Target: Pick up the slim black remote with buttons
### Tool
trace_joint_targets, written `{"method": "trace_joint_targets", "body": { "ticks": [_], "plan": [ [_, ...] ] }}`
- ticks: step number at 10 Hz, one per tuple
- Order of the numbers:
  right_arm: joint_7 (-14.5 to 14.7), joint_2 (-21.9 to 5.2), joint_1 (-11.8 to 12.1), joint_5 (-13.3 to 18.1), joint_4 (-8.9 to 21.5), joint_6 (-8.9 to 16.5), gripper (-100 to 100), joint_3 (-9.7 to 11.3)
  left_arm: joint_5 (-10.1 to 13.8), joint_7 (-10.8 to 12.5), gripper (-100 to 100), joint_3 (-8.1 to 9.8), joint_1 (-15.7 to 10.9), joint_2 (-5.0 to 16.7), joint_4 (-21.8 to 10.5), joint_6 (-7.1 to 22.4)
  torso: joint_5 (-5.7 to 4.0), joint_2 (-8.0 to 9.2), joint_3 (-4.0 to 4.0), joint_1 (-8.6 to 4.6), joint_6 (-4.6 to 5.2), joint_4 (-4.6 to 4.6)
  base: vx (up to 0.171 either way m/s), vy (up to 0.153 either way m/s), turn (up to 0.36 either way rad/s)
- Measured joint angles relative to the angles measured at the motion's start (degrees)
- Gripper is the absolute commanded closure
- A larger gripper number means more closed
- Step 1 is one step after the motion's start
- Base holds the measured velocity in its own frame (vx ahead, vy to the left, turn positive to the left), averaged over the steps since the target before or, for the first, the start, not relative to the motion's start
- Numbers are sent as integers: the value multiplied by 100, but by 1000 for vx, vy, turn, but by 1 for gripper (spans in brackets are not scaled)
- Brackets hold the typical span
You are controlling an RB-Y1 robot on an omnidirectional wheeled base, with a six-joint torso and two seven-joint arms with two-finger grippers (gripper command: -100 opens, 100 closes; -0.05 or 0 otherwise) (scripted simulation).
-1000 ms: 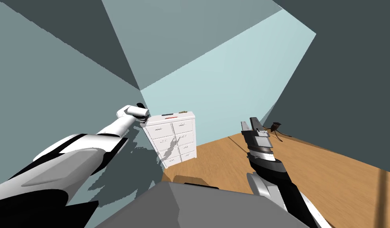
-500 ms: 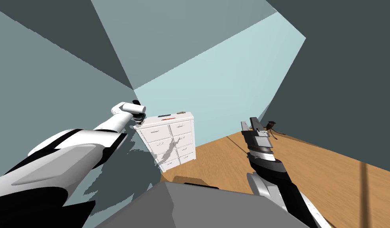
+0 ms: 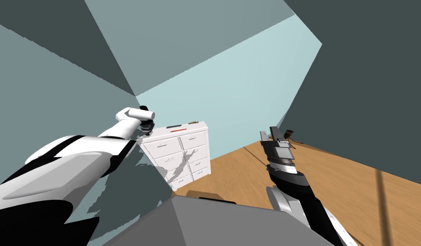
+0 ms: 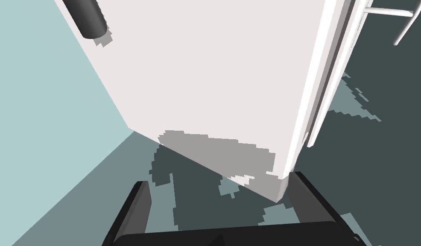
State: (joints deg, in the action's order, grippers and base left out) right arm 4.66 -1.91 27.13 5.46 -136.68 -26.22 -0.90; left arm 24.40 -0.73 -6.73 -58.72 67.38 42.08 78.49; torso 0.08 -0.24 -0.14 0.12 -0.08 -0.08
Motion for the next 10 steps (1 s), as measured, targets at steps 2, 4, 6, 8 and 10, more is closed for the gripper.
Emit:
{"method": "trace_joint_targets", "body": {
  "ticks": [2,4,6,8,10],
  "plan": [
    [0,0,0,0,0,0,0,0,32,1,-100,-68,-242,49,-254,258,1,-12,-7,4,2,-3,67,30,-44],
    [0,0,0,0,0,0,0,0,103,25,-100,-68,-297,125,-307,530,-2,-9,-4,0,4,-1,95,37,-112],
    [0,-1,0,0,0,0,0,0,124,25,-100,-151,-558,138,-600,819,1,-23,-13,11,4,-5,118,64,-111],
    [0,-1,0,0,0,0,0,0,175,55,-100,-199,-709,160,-756,1149,3,-22,-13,17,4,-5,108,72,-98],
    [0,0,0,0,0,0,0,0,238,88,-100,-229,-808,187,-860,1493,1,-30,-17,7,4,-7,131,49,-109]
  ]
}}
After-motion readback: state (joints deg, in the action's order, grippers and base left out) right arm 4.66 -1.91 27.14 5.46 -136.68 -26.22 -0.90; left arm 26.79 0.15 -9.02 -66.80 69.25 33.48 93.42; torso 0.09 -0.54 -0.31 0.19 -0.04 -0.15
